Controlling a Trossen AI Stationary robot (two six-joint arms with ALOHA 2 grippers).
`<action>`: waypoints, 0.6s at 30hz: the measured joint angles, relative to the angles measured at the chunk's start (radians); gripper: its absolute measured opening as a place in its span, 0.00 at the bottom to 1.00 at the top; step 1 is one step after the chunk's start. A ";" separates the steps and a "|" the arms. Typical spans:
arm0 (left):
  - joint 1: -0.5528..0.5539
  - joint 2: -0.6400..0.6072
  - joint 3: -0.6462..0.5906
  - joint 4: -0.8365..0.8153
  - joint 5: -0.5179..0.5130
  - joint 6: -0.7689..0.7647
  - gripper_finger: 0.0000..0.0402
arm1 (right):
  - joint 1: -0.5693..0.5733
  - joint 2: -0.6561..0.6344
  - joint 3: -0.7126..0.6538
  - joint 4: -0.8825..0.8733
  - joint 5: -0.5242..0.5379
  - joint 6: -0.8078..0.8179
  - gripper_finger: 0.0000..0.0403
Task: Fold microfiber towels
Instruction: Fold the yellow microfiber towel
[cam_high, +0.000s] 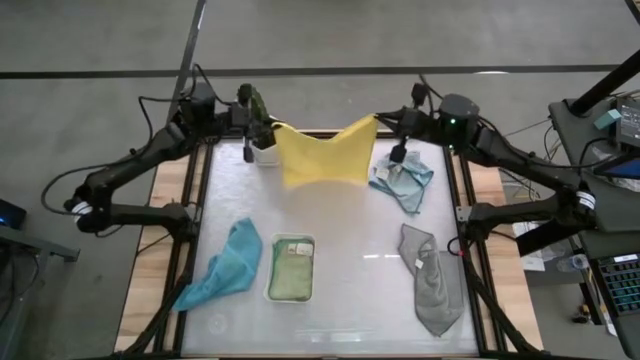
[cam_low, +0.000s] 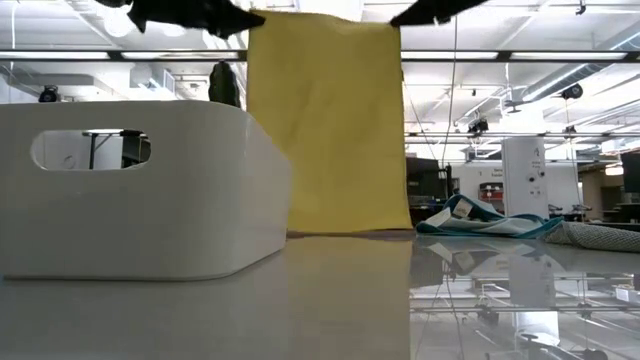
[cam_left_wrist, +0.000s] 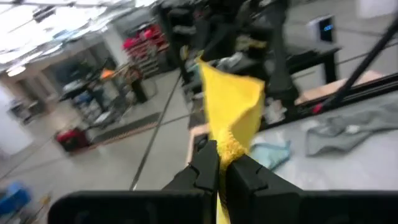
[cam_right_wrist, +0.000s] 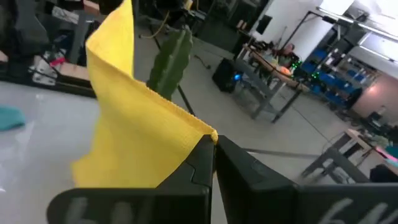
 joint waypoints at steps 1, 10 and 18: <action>-0.004 -0.001 0.009 -0.003 0.027 0.000 0.00 | 0.004 0.000 0.024 -0.032 -0.002 0.001 0.02; -0.041 -0.082 -0.056 -0.071 0.221 -0.087 0.00 | 0.049 -0.004 0.104 -0.334 -0.190 0.104 0.02; -0.171 -0.144 -0.247 -0.058 0.297 -0.190 0.00 | 0.150 -0.006 0.034 -0.453 -0.355 0.264 0.02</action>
